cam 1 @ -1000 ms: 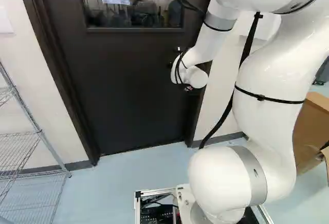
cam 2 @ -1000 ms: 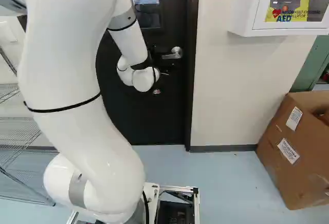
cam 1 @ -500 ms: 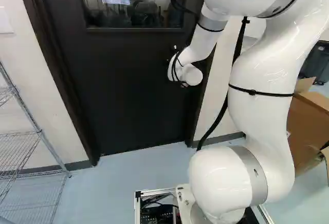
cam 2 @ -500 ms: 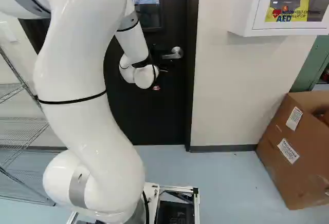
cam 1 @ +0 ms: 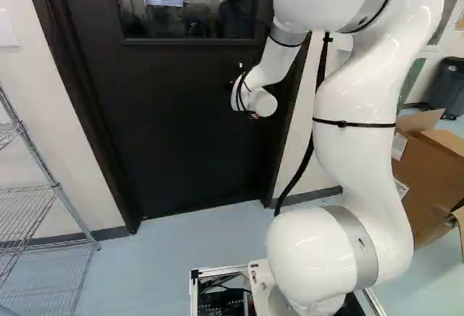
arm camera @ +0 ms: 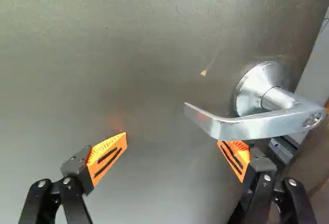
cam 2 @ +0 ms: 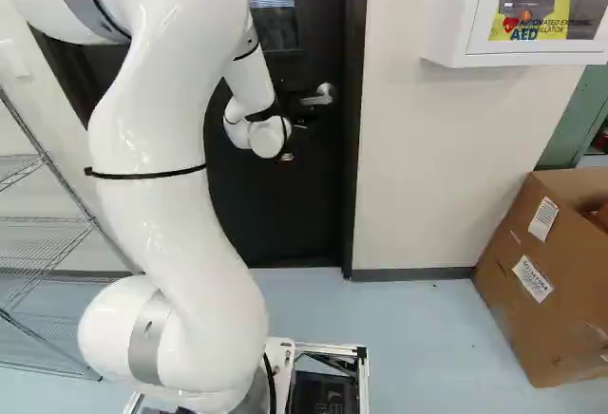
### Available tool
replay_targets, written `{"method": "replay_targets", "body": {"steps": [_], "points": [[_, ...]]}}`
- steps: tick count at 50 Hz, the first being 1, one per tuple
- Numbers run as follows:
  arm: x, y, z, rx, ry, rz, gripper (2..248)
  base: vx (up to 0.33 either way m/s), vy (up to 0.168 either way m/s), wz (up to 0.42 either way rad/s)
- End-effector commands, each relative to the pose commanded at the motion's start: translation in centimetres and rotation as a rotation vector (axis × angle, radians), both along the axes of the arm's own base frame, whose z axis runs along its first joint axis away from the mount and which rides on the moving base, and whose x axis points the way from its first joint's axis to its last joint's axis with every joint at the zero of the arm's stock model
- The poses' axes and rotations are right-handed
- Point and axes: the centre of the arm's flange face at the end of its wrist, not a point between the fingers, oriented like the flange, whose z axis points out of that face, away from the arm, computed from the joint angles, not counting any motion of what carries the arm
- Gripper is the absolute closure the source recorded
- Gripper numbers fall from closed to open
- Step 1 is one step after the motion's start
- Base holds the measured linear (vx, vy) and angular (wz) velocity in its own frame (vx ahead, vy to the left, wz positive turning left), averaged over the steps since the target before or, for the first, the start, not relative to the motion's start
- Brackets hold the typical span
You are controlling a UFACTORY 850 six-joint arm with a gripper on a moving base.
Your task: Open the door and move inside
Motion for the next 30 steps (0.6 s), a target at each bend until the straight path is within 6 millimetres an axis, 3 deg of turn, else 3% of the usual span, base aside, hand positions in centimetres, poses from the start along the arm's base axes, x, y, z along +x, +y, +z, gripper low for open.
{"method": "replay_targets", "body": {"steps": [30], "points": [[6.2, 0.3, -0.9, 0.000, -0.038, 0.004, 3, 0.000, 0.000, 0.000]]}}
